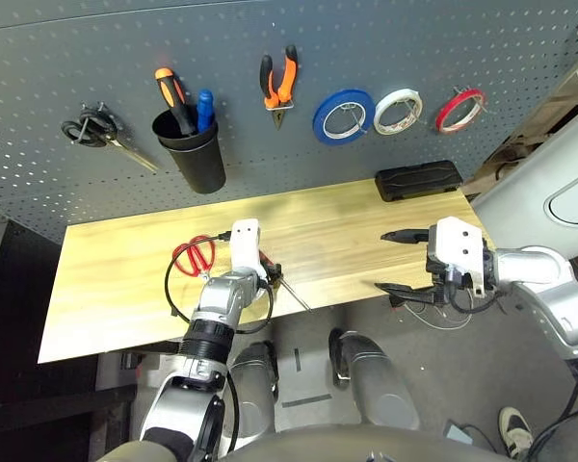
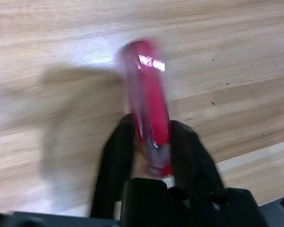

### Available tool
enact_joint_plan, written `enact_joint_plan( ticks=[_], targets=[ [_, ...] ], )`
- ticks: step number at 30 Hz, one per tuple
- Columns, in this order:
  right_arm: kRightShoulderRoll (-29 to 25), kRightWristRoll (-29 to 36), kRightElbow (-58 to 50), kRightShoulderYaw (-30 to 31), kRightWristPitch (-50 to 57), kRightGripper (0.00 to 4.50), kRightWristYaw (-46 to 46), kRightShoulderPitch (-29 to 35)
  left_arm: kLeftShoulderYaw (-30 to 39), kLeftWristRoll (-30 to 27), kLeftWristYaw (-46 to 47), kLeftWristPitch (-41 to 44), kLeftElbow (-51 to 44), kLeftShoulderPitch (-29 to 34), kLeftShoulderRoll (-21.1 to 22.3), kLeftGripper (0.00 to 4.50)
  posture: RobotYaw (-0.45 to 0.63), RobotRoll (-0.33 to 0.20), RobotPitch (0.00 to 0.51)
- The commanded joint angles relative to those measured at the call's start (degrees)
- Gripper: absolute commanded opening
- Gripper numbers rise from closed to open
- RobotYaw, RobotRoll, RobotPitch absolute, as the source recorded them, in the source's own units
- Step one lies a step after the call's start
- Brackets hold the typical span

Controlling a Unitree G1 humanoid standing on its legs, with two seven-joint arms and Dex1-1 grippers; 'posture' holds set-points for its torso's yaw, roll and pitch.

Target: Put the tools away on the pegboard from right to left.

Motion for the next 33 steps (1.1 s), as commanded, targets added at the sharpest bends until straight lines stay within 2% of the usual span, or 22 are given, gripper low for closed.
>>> enact_joint_plan(
  ticks=[1, 5, 11, 19, 23, 28, 31, 33],
  targets=[
    [-0.8, 0.4, -0.6, -1.1, 0.2, 4.50, 0.3, 0.8, -0.9, 1.5, -0.8, -1.2, 2.1, 0.1, -0.1, 0.81, -0.16, 0.000, 0.209],
    [-0.8, 0.1, 0.1, -0.9, -0.2, 4.50, 0.4, 0.6, -1.5, 2.1, -2.6, -1.2, 0.6, 0.4, 0.7, 0.81, -0.15, 0.000, 0.204],
    [-0.6, 0.3, 1.7, -0.6, -1.0, 4.50, 1.5, -0.9, -2.9, 2.2, -5.5, 1.2, -7.3, 1.4, 2.8, 0.81, -0.13, 0.000, 0.198],
    [0.4, 5.1, 4.6, -2.7, -1.2, 4.50, 4.9, -2.8, -2.4, -0.5, -10.9, 10.0, -27.7, 5.0, 8.0, 0.81, -0.08, 0.000, 0.171],
    [0.6, 8.6, 4.6, -4.6, 1.0, 4.50, 5.8, -3.5, -1.5, -1.9, -12.7, 14.2, -36.6, 7.3, 11.2, 0.81, -0.05, 0.000, 0.157],
    [-0.3, 18.7, 2.6, -8.6, 8.0, 4.50, 10.1, -3.4, 0.2, -5.4, -15.6, 20.2, -48.3, 11.3, 15.8, 0.81, -0.03, 0.000, 0.131],
    [-0.4, 24.5, 1.8, -12.2, 11.6, 4.50, 11.1, -4.4, 3.9, -8.9, -18.5, 21.5, -55.6, 13.4, 18.7, 0.81, -0.02, 0.000, 0.119],
    [-0.3, 26.1, 1.6, -13.6, 12.3, 4.50, 11.4, -5.1, 5.9, -11.1, -19.9, 21.8, -58.4, 14.1, 20.0, 0.81, -0.01, 0.000, 0.115]
  ],
)
